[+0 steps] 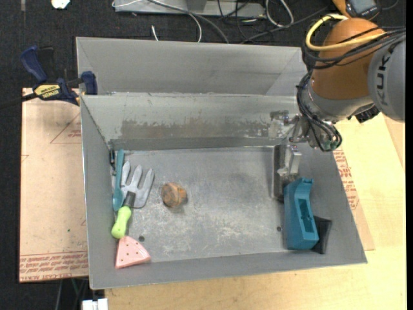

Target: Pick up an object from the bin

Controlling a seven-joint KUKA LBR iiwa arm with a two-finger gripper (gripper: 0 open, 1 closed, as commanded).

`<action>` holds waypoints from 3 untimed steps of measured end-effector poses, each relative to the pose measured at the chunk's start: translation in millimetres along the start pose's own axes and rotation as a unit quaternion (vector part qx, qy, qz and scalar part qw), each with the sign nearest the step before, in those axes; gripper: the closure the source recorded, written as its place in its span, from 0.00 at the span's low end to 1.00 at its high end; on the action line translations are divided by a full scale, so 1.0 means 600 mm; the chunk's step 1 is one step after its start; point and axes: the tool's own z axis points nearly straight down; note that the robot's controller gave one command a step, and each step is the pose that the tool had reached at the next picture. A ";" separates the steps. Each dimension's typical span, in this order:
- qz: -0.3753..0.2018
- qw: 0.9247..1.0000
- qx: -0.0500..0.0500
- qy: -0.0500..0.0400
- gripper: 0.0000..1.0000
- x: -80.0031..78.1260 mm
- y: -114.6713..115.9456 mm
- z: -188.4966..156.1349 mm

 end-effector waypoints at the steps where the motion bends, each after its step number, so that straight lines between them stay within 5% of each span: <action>1: -0.001 1.000 0.001 -0.004 0.00 -0.002 0.000 -0.009; 2: -0.112 0.994 0.001 -0.008 0.00 0.015 -0.045 0.062; 3: -0.132 0.991 -0.001 -0.007 0.00 0.040 -0.072 0.101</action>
Offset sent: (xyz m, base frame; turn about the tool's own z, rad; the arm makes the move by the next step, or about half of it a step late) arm -0.0210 -0.0501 -0.0696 -0.3511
